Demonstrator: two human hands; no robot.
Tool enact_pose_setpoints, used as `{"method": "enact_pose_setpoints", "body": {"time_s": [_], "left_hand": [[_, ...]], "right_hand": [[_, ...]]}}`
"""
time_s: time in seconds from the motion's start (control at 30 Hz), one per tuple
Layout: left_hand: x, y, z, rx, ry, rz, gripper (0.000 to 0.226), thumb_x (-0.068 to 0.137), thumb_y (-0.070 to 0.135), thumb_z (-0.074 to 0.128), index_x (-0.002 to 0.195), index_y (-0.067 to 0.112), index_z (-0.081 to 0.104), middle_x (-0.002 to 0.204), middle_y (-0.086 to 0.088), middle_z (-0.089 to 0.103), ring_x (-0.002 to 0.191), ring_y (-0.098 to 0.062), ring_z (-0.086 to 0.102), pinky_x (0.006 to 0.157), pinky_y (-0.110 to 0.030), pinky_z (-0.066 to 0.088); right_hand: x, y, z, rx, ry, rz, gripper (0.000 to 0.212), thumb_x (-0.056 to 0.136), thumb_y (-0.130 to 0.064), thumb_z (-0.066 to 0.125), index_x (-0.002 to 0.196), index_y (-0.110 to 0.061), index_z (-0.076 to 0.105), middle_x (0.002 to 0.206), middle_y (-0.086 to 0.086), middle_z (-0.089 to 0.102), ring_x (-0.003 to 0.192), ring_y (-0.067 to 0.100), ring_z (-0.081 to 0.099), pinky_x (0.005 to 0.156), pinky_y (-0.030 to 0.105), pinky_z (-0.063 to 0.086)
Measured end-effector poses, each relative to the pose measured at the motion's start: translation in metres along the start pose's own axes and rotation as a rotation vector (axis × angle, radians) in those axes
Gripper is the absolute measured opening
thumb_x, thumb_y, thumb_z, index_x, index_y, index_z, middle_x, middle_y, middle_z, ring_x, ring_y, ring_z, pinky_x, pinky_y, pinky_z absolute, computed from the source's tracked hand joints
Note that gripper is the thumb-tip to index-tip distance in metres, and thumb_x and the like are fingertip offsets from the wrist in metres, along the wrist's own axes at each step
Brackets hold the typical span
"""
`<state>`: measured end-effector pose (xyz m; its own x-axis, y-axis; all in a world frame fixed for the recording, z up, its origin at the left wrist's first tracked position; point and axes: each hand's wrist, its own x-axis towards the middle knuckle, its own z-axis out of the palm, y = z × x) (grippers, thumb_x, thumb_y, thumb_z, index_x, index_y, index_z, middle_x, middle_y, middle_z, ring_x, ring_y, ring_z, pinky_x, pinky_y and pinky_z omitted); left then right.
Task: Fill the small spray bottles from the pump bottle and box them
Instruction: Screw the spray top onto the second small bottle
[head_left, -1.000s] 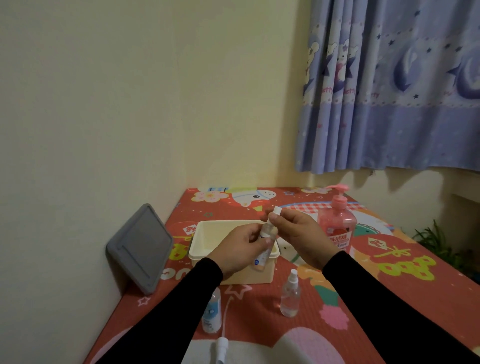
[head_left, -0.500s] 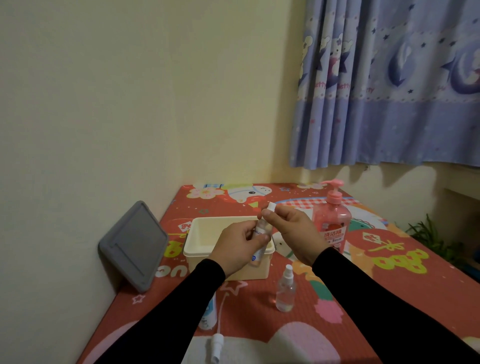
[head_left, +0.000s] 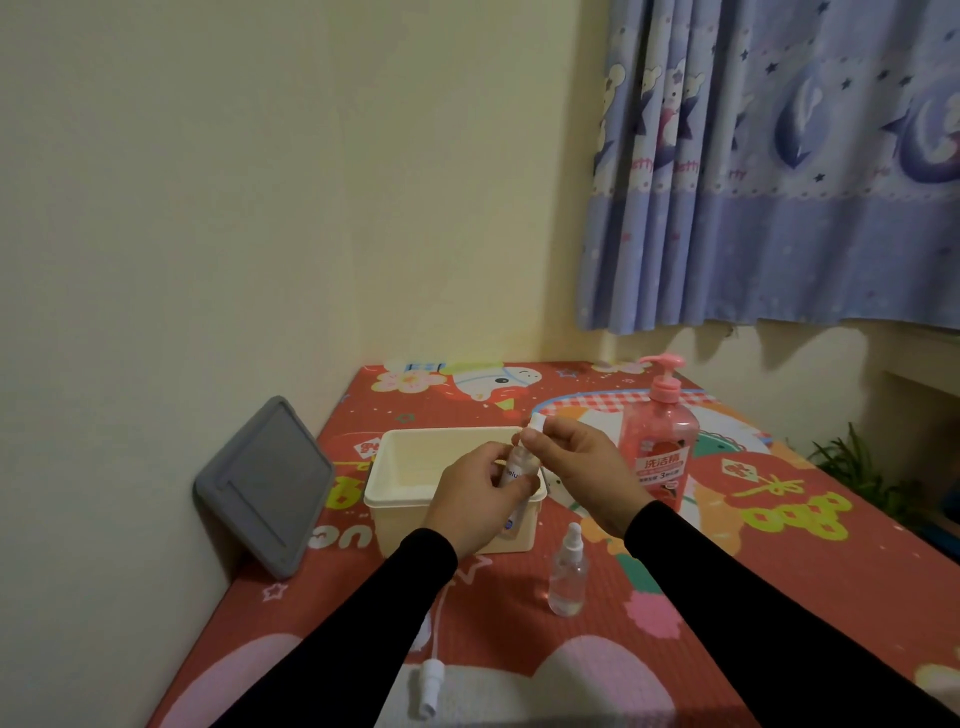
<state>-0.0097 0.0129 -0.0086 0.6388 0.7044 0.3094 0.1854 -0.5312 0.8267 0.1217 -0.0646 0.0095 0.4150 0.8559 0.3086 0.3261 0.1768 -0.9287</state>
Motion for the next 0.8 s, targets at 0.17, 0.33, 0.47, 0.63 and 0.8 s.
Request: {"method": "enact_pose_setpoints", "body": {"time_s": [0.17,0.33,0.47,0.63,0.8], "left_hand": [[-0.007,-0.01,0.007,-0.024,0.018,-0.084,0.02,0.083,0.034,0.07,0.093,0.027,0.055,0.091,0.002,0.07,0.084,-0.016,0.067,0.068,-0.035,0.056],[-0.021,-0.024,0.016,-0.007,0.038,-0.137,0.021,0.083,0.025,0.067,0.095,0.02,0.052,0.091,-0.003,0.066,0.083,-0.024,0.064,0.059,-0.032,0.051],[-0.033,-0.032,0.025,0.028,0.055,-0.148,0.024,0.082,0.022,0.064,0.104,0.022,0.055,0.091,0.001,0.068,0.082,-0.015,0.065,0.074,-0.033,0.054],[-0.047,-0.038,0.033,0.021,0.045,-0.156,0.009,0.088,0.013,0.059,0.092,0.007,0.054,0.075,-0.003,0.062,0.052,0.002,0.054,0.049,-0.01,0.04],[-0.054,-0.045,0.041,0.057,0.035,-0.167,0.01,0.085,0.018,0.061,0.087,0.015,0.052,0.074,0.004,0.061,0.062,-0.006,0.054,0.059,-0.02,0.043]], "right_hand": [[-0.01,0.003,-0.004,-0.245,0.02,0.0,0.038,0.094,-0.045,0.053,0.123,-0.022,0.061,0.118,-0.012,0.065,0.108,0.004,0.06,0.093,0.024,0.048],[-0.02,0.016,-0.018,-0.602,0.063,-0.068,0.049,0.094,-0.054,0.044,0.133,-0.026,0.054,0.141,-0.008,0.051,0.13,0.008,0.044,0.106,0.026,0.034],[-0.031,0.027,-0.029,-0.819,0.023,-0.095,0.055,0.095,-0.055,0.037,0.14,-0.024,0.046,0.151,-0.006,0.039,0.141,0.009,0.031,0.108,0.024,0.024],[-0.045,0.039,-0.039,-0.886,-0.02,-0.053,0.055,0.096,-0.054,0.035,0.144,-0.027,0.04,0.156,-0.006,0.029,0.144,0.01,0.025,0.112,0.025,0.022],[-0.055,0.048,-0.047,-0.942,-0.036,-0.001,0.062,0.094,-0.061,0.029,0.149,-0.032,0.029,0.16,-0.009,0.019,0.146,0.011,0.02,0.116,0.031,0.02]]}}
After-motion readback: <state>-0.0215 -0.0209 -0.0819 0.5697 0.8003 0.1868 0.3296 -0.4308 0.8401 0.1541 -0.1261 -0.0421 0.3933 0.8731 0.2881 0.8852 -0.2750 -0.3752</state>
